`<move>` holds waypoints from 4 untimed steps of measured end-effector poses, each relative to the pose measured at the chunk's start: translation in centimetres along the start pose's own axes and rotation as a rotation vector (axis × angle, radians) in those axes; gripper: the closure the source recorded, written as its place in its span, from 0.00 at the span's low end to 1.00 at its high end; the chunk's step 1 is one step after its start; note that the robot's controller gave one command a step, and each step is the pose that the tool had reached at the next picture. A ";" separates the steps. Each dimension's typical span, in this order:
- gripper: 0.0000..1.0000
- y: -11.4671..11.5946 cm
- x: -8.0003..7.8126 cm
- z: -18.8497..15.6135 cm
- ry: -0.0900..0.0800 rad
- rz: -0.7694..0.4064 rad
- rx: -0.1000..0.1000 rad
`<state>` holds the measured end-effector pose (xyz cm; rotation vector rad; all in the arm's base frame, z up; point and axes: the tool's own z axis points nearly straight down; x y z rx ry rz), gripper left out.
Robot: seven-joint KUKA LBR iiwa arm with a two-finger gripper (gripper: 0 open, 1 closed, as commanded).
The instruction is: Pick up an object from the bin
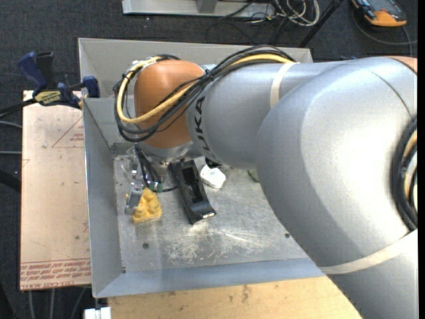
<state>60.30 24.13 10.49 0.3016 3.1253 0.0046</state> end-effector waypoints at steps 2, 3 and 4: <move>1.00 -2.2 -0.1 2.3 -0.003 -0.145 -0.001; 1.00 -2.2 -0.1 2.3 -0.003 -0.145 -0.001; 1.00 -2.6 0.7 -11.6 -0.001 -0.063 0.001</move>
Offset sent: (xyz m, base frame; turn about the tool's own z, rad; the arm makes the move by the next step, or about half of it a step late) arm -0.0248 -0.0125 0.0204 0.1503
